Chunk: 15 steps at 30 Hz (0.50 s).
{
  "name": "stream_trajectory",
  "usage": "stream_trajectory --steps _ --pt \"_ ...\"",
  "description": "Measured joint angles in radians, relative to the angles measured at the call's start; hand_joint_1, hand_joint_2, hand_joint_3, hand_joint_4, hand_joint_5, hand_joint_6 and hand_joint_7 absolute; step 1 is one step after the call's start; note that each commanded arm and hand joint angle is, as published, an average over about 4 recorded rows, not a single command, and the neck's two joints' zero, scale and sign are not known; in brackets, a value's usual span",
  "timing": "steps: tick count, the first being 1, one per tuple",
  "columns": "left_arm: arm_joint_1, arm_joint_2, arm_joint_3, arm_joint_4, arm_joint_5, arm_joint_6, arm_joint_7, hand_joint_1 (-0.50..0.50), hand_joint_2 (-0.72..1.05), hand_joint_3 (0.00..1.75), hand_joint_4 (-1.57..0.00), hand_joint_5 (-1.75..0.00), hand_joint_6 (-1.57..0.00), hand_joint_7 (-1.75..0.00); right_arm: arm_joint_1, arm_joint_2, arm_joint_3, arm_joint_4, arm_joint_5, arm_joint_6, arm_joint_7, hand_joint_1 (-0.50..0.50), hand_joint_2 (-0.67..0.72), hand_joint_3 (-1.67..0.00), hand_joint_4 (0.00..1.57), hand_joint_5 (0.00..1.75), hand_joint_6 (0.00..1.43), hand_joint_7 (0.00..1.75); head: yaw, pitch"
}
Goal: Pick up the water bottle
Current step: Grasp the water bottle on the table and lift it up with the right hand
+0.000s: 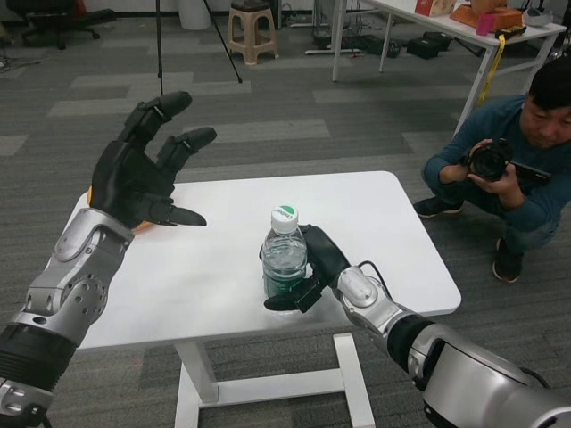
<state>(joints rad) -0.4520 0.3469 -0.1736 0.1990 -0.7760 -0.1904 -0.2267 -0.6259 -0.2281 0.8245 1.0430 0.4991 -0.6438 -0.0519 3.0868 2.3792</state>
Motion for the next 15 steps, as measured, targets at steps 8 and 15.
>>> stream_trajectory --steps 8,15 --pt "0.029 -0.008 0.003 0.001 0.000 0.000 0.000 -0.47 0.07 0.00 0.00 -1.13 0.00 -1.05 -0.023 -0.044 -0.011 -0.081 0.000 0.002 0.006 0.46 -0.22 -0.95 1.36 1.16 0.86 1.50 0.011 0.019" --pt "0.030 -0.010 0.004 0.001 0.000 0.000 0.000 -0.47 0.07 0.00 0.00 -1.13 0.00 -1.05 -0.057 -0.071 -0.018 -0.124 0.000 0.003 0.007 0.46 -0.22 -0.95 1.36 1.16 0.86 1.52 0.009 0.025"
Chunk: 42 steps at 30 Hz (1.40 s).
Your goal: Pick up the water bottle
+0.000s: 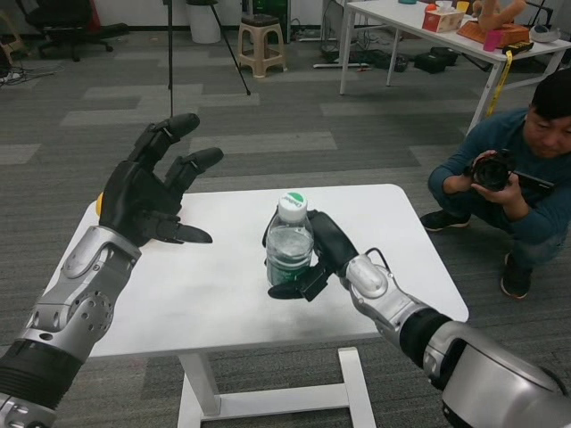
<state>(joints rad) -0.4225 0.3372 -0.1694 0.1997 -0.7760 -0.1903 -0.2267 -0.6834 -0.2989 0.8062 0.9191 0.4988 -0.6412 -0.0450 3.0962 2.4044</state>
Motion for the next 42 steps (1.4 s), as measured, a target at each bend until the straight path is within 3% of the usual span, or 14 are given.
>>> stream_trajectory --steps 4,17,22,25,28,39,42 --pt "0.000 -0.001 0.000 0.000 0.000 0.000 0.000 -0.46 0.07 0.02 0.00 -1.03 0.00 -1.05 -0.034 -0.022 -0.010 -0.023 0.000 0.000 0.000 0.46 -0.22 -0.91 1.34 1.16 0.84 1.48 -0.011 0.014" --pt "0.000 -0.022 -0.022 0.024 0.000 0.000 0.000 -0.46 0.07 0.00 0.00 -1.08 0.00 -1.05 -0.093 -0.119 -0.031 -0.106 0.000 0.002 0.007 0.46 -0.22 -0.95 1.34 1.12 0.83 1.43 -0.011 0.039" --pt "0.000 -0.027 -0.031 0.025 0.001 0.000 -0.014 -0.46 0.07 0.09 0.00 -1.03 0.00 -1.05 -0.112 -0.149 -0.037 -0.156 0.001 0.003 0.007 0.46 -0.22 -0.95 1.34 1.09 0.83 1.43 -0.008 0.046" --pt "0.001 -0.028 -0.035 0.025 0.001 0.000 -0.032 -0.46 0.07 0.02 0.00 -1.03 0.00 -1.05 -0.113 -0.152 -0.039 -0.177 0.001 0.004 0.007 0.46 -0.22 -0.95 1.34 1.14 0.82 1.47 -0.004 0.050" --pt "0.011 -0.031 -0.036 0.025 0.002 0.000 -0.037 -0.46 0.07 0.07 0.00 -1.03 0.00 -1.05 -0.113 -0.153 -0.040 -0.200 0.001 0.006 0.007 0.46 -0.22 -0.95 1.34 1.14 0.81 1.43 -0.004 0.056" --pt "0.027 -0.039 -0.035 0.025 0.002 0.000 -0.060 -0.46 0.07 0.00 0.00 -1.03 0.00 -1.05 -0.113 -0.164 -0.052 -0.254 0.001 0.007 0.007 0.46 -0.22 -1.03 1.34 1.07 0.80 1.40 -0.002 0.075" --pt "0.030 -0.040 -0.028 0.025 0.002 0.000 -0.068 -0.46 0.07 0.07 0.00 -1.03 0.00 -1.05 -0.113 -0.165 -0.056 -0.254 0.001 0.007 0.007 0.46 -0.22 -1.03 1.34 1.07 0.80 1.40 0.000 0.079"
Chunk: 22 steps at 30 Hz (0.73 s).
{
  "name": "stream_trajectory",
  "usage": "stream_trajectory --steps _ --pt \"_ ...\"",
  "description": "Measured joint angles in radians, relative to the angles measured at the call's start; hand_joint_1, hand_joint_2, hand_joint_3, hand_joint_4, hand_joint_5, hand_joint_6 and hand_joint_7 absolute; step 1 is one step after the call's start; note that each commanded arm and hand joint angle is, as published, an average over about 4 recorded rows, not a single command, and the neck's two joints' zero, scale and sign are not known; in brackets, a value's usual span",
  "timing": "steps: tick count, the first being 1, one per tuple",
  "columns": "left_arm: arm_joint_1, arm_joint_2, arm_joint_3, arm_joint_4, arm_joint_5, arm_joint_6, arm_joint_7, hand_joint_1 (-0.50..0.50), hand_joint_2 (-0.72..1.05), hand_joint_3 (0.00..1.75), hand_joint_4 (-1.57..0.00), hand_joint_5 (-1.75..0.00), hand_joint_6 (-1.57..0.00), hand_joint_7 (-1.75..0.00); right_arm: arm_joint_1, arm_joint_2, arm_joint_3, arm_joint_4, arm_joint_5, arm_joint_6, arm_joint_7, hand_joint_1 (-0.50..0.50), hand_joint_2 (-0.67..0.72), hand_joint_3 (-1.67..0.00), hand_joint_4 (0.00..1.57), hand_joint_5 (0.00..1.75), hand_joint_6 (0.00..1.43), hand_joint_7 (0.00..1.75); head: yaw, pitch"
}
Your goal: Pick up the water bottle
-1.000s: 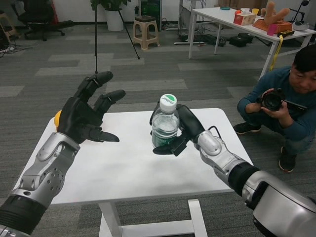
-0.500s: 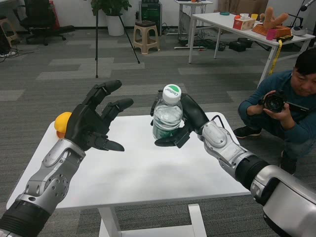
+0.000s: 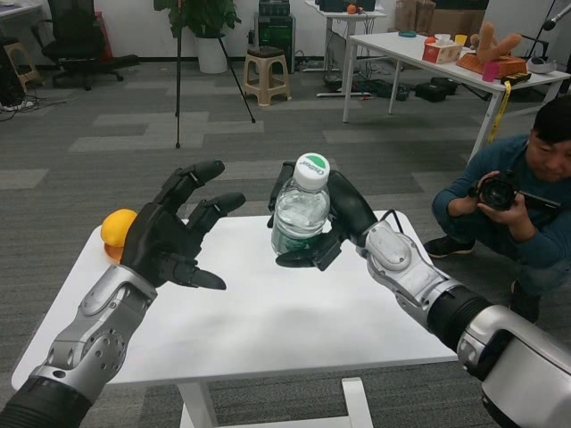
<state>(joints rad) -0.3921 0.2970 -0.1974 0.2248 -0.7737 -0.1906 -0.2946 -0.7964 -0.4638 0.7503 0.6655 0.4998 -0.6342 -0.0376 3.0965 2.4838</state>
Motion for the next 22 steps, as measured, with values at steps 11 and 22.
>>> stream_trajectory --steps 11,22 --pt "0.014 -0.003 0.029 0.000 0.006 -0.004 -0.003 -0.45 0.07 0.07 0.00 -1.03 0.00 -1.05 0.001 -0.007 -0.022 0.000 0.000 0.000 0.000 0.46 -0.22 -1.03 1.34 1.07 0.80 1.40 0.010 0.003" --pt "0.015 -0.006 0.032 0.000 0.007 -0.006 -0.003 -0.46 0.07 0.06 0.00 -1.03 0.00 -1.05 0.003 -0.013 -0.032 0.000 0.000 0.000 0.000 0.46 -0.25 -1.03 1.34 1.07 0.80 1.40 0.010 0.003"
